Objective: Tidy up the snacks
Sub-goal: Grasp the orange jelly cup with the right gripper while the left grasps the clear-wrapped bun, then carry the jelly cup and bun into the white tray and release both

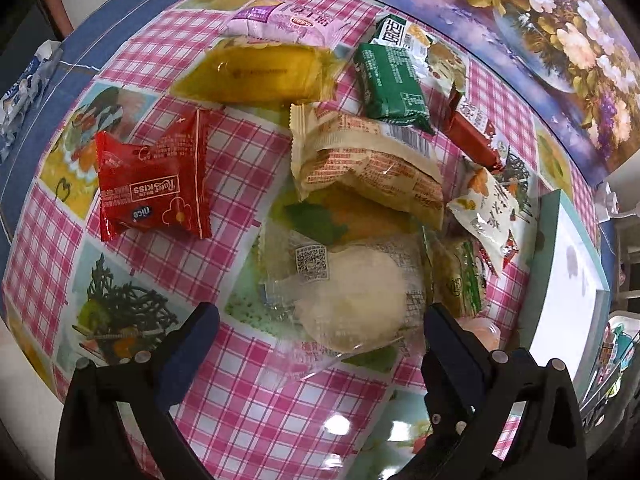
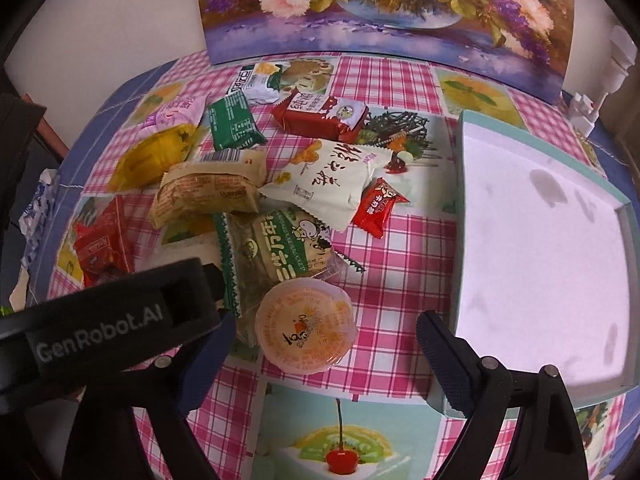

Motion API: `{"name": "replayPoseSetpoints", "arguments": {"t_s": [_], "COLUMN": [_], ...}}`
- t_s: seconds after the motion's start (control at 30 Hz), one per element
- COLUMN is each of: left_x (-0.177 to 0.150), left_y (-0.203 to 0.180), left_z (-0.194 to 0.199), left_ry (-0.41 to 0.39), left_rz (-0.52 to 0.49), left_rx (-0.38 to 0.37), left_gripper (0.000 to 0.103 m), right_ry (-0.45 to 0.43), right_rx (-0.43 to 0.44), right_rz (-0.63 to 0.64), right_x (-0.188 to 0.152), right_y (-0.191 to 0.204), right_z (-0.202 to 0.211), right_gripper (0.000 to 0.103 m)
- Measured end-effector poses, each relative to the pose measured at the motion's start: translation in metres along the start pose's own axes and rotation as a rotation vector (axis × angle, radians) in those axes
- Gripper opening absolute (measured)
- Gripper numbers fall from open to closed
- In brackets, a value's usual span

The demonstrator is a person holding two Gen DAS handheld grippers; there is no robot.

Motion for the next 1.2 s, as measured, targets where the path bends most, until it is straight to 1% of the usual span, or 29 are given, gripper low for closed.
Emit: {"name": "replayPoseSetpoints", "arguments": {"t_s": [0.03, 0.07, 0.1, 0.13, 0.17, 0.2, 0.23, 0.27, 0.3, 0.33, 0.47, 0.57, 0.9, 1.2], "left_x": [0.000, 0.001, 0.002, 0.003, 0.003, 0.003, 0.003, 0.004, 0.005, 0.004, 0.005, 0.002, 0.003, 0.000], "left_y": [0.000, -0.001, -0.002, -0.003, -0.004, -0.005, -0.006, -0.007, -0.008, -0.008, -0.012, -0.008, -0.002, 0.001], "left_z": [-0.001, -0.002, -0.003, -0.004, -0.004, -0.004, -0.003, -0.004, -0.004, -0.004, -0.006, -0.002, 0.007, 0.033], "left_ry": [0.001, 0.002, 0.002, 0.002, 0.002, 0.002, 0.003, 0.003, 0.004, 0.004, 0.004, 0.002, -0.012, -0.068], "left_rz": [0.002, 0.004, 0.005, 0.003, 0.000, 0.000, 0.001, 0.002, 0.002, 0.000, -0.002, 0.001, 0.005, -0.010], "left_rx": [-0.005, -0.015, -0.026, -0.033, -0.038, -0.046, -0.052, -0.059, -0.060, -0.059, -0.066, -0.069, -0.044, -0.039], "left_gripper": [0.099, 0.095, 0.091, 0.089, 0.086, 0.083, 0.081, 0.077, 0.075, 0.074, 0.070, 0.062, 0.059, 0.058], "right_ry": [-0.002, -0.003, -0.001, 0.004, 0.009, 0.011, 0.012, 0.012, 0.013, 0.017, 0.030, 0.035, 0.035, 0.007], "right_rx": [0.002, 0.001, 0.000, 0.000, 0.008, 0.024, 0.041, 0.044, 0.040, 0.034, 0.055, 0.058, 0.070, 0.085], "right_rz": [-0.002, -0.002, -0.001, -0.003, -0.010, -0.020, -0.031, -0.034, -0.036, -0.038, -0.067, -0.080, -0.114, -0.149], "right_x": [0.000, 0.000, 0.000, -0.001, -0.001, -0.001, -0.001, -0.001, -0.001, -0.001, -0.001, -0.001, -0.001, 0.001], "right_y": [0.000, 0.000, 0.000, 0.000, 0.000, -0.001, -0.002, -0.002, -0.003, -0.004, -0.009, -0.010, -0.016, -0.024], "right_z": [0.000, 0.000, -0.001, -0.002, -0.002, -0.002, -0.002, -0.002, -0.002, -0.002, -0.003, -0.003, 0.001, 0.016], "right_gripper": [0.088, 0.085, 0.080, 0.076, 0.074, 0.068, 0.060, 0.055, 0.051, 0.050, 0.050, 0.050, 0.049, 0.049]}}
Point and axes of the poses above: each gripper's, at about its wrist camera, not at the fingertips, and z roughly against the way its jaws point, y to its left, x to its top, the point moved 2 cm from there along -z, roughly the way its jaws point, and after that the axes turned 9 degrees about -x, right-handed, at the moved point
